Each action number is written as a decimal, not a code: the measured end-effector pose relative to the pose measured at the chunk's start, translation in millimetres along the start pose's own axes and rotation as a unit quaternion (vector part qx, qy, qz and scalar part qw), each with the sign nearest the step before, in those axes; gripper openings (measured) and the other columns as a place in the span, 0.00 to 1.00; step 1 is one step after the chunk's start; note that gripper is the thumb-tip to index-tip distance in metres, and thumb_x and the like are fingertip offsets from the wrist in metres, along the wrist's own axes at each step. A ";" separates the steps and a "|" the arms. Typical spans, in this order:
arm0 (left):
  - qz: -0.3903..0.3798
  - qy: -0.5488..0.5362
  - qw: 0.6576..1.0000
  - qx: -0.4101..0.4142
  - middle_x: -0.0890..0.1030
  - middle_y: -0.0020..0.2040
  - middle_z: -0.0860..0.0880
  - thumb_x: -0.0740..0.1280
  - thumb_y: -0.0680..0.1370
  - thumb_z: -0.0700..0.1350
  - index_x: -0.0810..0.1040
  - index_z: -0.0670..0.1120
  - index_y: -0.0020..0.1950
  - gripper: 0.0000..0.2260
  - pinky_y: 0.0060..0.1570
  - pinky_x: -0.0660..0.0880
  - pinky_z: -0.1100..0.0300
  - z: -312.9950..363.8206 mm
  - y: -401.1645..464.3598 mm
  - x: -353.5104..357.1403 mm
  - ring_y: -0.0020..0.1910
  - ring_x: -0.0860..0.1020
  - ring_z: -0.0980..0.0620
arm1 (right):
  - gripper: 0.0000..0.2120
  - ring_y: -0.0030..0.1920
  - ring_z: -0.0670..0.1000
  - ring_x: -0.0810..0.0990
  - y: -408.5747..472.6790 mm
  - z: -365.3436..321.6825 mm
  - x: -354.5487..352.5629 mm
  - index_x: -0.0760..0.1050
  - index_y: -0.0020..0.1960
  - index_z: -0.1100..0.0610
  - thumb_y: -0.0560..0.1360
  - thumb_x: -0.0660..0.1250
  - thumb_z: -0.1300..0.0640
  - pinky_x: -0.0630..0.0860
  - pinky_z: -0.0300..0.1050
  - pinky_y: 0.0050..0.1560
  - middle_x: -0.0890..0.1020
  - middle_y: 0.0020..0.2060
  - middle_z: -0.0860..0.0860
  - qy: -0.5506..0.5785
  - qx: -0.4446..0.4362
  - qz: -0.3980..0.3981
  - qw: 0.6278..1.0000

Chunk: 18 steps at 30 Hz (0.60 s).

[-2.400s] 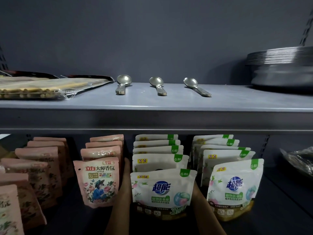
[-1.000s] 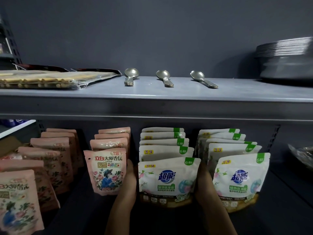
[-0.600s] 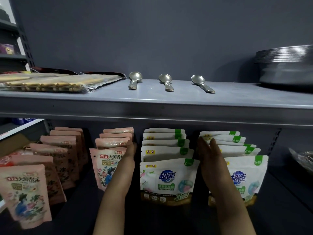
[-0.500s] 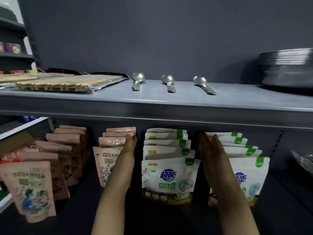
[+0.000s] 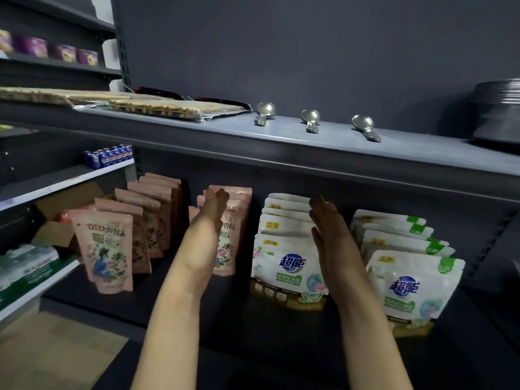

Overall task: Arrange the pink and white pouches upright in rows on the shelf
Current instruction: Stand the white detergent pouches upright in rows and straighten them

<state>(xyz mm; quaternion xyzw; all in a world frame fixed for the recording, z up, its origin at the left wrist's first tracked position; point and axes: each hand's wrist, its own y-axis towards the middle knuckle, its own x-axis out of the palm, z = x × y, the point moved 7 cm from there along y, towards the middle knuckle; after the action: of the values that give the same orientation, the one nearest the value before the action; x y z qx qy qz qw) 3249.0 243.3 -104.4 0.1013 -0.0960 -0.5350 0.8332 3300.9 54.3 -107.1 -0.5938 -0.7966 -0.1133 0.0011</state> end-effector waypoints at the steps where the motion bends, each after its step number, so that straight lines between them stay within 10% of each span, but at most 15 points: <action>1: -0.006 -0.052 0.998 -0.023 0.69 0.70 0.56 0.48 0.81 0.57 0.64 0.51 0.72 0.23 0.67 0.57 0.63 -1.8 -6.5 3.3 0.69 0.64 0.61 | 0.24 0.72 0.46 0.63 -1.1 3.7 0.6 0.62 0.73 0.47 0.79 0.50 0.43 0.54 0.50 0.75 0.66 0.72 0.44 0.013 0.006 0.002 1.000; 4: -0.017 -0.062 0.998 -0.024 0.79 0.50 0.67 0.51 0.78 0.60 0.71 0.61 0.60 0.15 0.50 0.66 0.74 -13.6 -19.1 -3.2 0.51 0.75 0.74 | 0.21 0.72 0.46 0.63 -8.3 7.6 7.7 0.61 0.73 0.46 0.81 0.49 0.47 0.56 0.48 0.75 0.66 0.72 0.43 -0.008 -0.006 -0.006 1.000; 7: -0.037 -0.079 0.996 -0.032 0.78 0.56 0.64 0.57 0.73 0.64 0.72 0.58 0.64 0.22 0.54 0.66 0.70 -15.6 -13.1 -13.4 0.56 0.74 0.71 | 0.20 0.71 0.42 0.64 -6.0 14.3 18.3 0.61 0.73 0.45 0.81 0.49 0.48 0.57 0.45 0.74 0.66 0.71 0.41 -0.018 -0.012 -0.008 1.000; 12: -0.017 -0.048 0.999 -0.010 0.81 0.34 0.68 0.52 0.81 0.51 0.74 0.58 0.46 0.12 0.31 0.71 0.78 -7.3 4.6 -37.6 0.35 0.77 0.75 | 0.20 0.70 0.41 0.65 -2.6 15.7 50.1 0.62 0.73 0.43 0.81 0.50 0.47 0.58 0.45 0.73 0.66 0.71 0.40 -0.024 -0.023 0.007 0.999; 16: 0.008 -0.051 0.998 -0.025 0.82 0.41 0.65 0.55 0.80 0.54 0.76 0.58 0.48 0.10 0.38 0.73 0.78 -13.4 31.7 -74.1 0.40 0.78 0.74 | 0.20 0.68 0.39 0.67 3.1 24.3 79.9 0.65 0.70 0.40 0.79 0.52 0.43 0.61 0.43 0.71 0.68 0.69 0.37 -0.020 -0.026 0.044 0.999; 18: 0.018 -0.027 0.997 -0.064 0.80 0.57 0.59 0.58 0.76 0.62 0.77 0.57 0.58 0.17 0.58 0.74 0.65 -31.2 59.3 -89.5 0.57 0.77 0.64 | 0.20 0.67 0.39 0.67 7.0 30.8 92.9 0.65 0.71 0.41 0.79 0.53 0.43 0.61 0.44 0.71 0.69 0.69 0.37 -0.021 -0.024 0.057 0.998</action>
<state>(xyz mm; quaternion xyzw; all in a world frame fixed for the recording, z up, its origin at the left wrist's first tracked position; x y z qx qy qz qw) 3272.4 351.1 -122.9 0.0314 -0.0855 -0.5277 0.8445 3284.3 149.7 -123.2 -0.6406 -0.7581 -0.1199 -0.0230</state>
